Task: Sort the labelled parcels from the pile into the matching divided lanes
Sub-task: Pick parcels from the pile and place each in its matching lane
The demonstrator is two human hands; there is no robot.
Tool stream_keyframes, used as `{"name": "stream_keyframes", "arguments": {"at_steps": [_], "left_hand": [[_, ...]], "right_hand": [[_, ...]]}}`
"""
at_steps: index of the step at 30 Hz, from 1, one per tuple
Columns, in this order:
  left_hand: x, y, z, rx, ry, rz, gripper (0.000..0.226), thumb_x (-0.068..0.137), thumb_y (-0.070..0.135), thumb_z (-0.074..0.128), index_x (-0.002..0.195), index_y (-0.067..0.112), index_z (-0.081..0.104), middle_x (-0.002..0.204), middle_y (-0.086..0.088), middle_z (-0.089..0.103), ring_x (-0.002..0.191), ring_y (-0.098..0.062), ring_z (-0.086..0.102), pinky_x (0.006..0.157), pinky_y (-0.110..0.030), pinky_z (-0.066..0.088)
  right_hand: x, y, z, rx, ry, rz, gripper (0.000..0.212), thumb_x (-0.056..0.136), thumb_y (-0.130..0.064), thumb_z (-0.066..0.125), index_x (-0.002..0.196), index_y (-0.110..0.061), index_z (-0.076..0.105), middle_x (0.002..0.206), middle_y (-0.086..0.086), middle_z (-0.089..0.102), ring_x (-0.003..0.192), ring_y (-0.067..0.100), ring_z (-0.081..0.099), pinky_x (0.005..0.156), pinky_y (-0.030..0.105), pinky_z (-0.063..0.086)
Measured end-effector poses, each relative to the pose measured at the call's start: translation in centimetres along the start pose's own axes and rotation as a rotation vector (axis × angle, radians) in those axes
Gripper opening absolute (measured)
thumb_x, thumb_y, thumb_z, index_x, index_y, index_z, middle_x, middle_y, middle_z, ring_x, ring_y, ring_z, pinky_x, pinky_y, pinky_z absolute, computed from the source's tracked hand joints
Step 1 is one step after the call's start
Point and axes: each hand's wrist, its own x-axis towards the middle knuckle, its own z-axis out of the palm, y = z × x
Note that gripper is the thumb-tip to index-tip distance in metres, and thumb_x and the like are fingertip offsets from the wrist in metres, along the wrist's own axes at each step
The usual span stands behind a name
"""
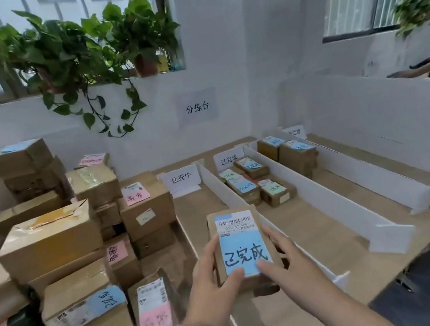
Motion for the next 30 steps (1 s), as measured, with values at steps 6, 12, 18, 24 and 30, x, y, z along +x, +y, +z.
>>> {"name": "stream_keyframes", "arguments": {"at_steps": [6, 12, 18, 24, 30], "left_hand": [[2.7, 0.7, 12.3, -0.031, -0.048, 0.031, 0.069, 0.065, 0.045, 0.072, 0.121, 0.073, 0.043, 0.136, 0.015, 0.048, 0.125, -0.008, 0.053, 0.105, -0.038, 0.047], [5.2, 1.5, 23.5, -0.146, -0.103, 0.012, 0.067, 0.071, 0.025, 0.074, 0.121, 0.065, 0.051, 0.134, 0.003, 0.056, 0.118, -0.013, 0.061, 0.094, -0.036, 0.055], [7.5, 1.2, 29.7, -0.174, -0.071, -0.003, 0.066, 0.068, 0.027, 0.073, 0.122, 0.060, 0.053, 0.133, -0.002, 0.057, 0.114, -0.016, 0.064, 0.090, -0.039, 0.057], [11.6, 0.0, 31.8, -0.152, -0.066, -0.095, 0.068, 0.067, 0.025, 0.071, 0.114, 0.070, 0.050, 0.130, -0.005, 0.059, 0.110, -0.022, 0.067, 0.080, -0.040, 0.060], [18.3, -1.8, 32.3, -0.077, 0.034, -0.086, 0.066, 0.063, 0.038, 0.070, 0.118, 0.067, 0.047, 0.132, 0.005, 0.054, 0.116, -0.011, 0.059, 0.091, -0.040, 0.057]], "right_hand": [[1.9, 2.8, -11.8, -0.056, 0.043, -0.006, 0.063, 0.087, -0.030, 0.067, 0.105, -0.076, 0.028, 0.127, -0.019, 0.054, 0.107, -0.003, 0.057, 0.074, 0.014, 0.051], [3.7, 6.2, -22.5, -0.081, 0.065, 0.010, 0.066, 0.088, -0.033, 0.068, 0.130, -0.064, 0.029, 0.127, -0.019, 0.054, 0.102, -0.006, 0.059, 0.067, 0.011, 0.051], [6.2, 9.0, -28.3, -0.079, 0.047, -0.009, 0.063, 0.086, -0.034, 0.068, 0.127, -0.068, 0.034, 0.135, -0.014, 0.049, 0.109, -0.001, 0.058, 0.084, 0.021, 0.055], [10.2, 10.8, -30.2, -0.120, -0.002, -0.014, 0.059, 0.088, -0.028, 0.066, 0.130, -0.059, 0.040, 0.134, -0.019, 0.047, 0.116, -0.009, 0.048, 0.077, 0.006, 0.048], [17.0, 12.1, -31.0, -0.260, -0.015, -0.008, 0.052, 0.089, -0.035, 0.063, 0.131, -0.058, 0.042, 0.139, -0.025, 0.043, 0.128, -0.004, 0.039, 0.104, 0.024, 0.041]]}}
